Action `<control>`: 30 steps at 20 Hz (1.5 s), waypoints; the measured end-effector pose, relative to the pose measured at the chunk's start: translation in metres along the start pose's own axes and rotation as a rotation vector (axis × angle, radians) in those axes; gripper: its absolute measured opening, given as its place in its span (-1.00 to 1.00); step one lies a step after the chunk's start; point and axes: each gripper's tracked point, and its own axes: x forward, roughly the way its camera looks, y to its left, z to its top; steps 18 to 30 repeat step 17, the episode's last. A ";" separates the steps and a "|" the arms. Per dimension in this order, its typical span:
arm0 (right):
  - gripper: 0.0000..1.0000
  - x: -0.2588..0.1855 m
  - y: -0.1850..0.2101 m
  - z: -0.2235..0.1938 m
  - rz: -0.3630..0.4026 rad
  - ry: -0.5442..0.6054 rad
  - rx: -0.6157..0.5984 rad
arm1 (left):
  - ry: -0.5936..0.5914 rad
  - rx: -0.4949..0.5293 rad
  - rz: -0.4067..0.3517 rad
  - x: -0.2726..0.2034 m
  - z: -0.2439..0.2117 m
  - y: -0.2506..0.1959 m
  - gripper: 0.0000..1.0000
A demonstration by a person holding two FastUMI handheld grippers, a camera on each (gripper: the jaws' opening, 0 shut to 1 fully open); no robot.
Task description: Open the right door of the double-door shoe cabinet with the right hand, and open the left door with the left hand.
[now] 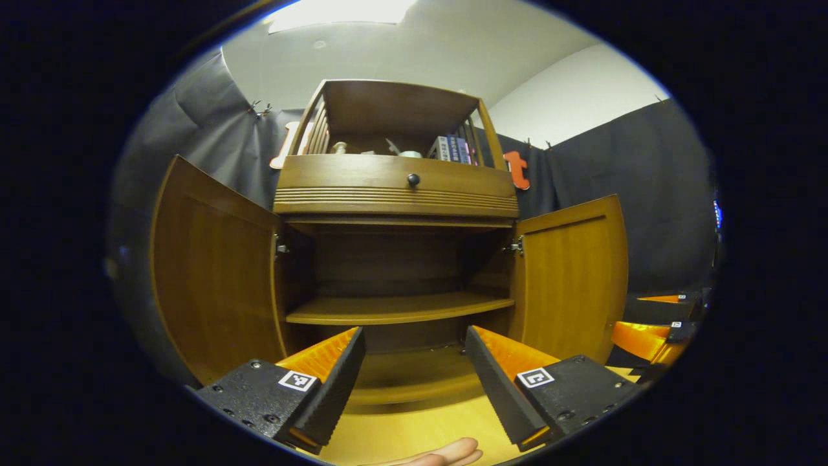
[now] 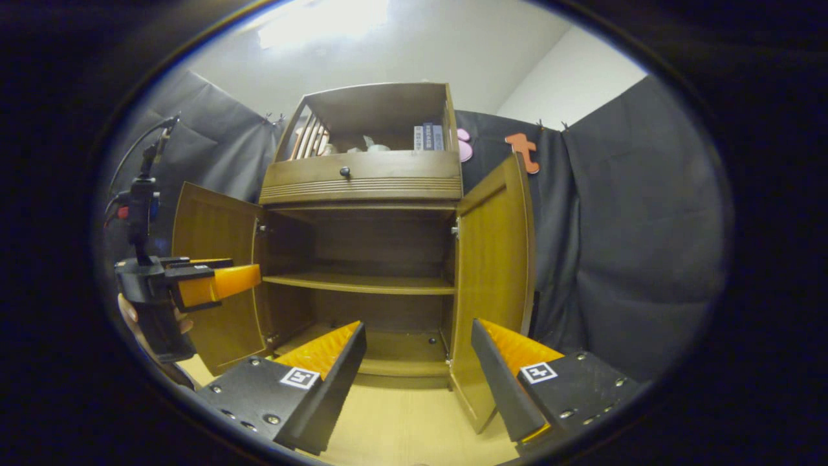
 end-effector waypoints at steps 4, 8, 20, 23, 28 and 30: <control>1.00 0.025 0.013 0.005 -0.035 -0.016 0.000 | 0.040 -0.021 0.021 0.004 -0.014 0.010 0.97; 0.94 0.053 0.025 0.014 -0.044 -0.026 0.035 | 0.040 -0.047 0.081 0.022 -0.016 0.022 0.96; 0.94 0.092 0.063 0.002 0.022 0.020 -0.054 | 0.115 -0.031 0.139 0.047 -0.042 0.029 0.92; 0.94 0.092 0.063 0.002 0.022 0.020 -0.054 | 0.115 -0.031 0.139 0.047 -0.042 0.029 0.92; 0.94 0.092 0.063 0.002 0.022 0.020 -0.054 | 0.115 -0.031 0.139 0.047 -0.042 0.029 0.92; 0.94 0.092 0.063 0.002 0.022 0.020 -0.054 | 0.115 -0.031 0.139 0.047 -0.042 0.029 0.92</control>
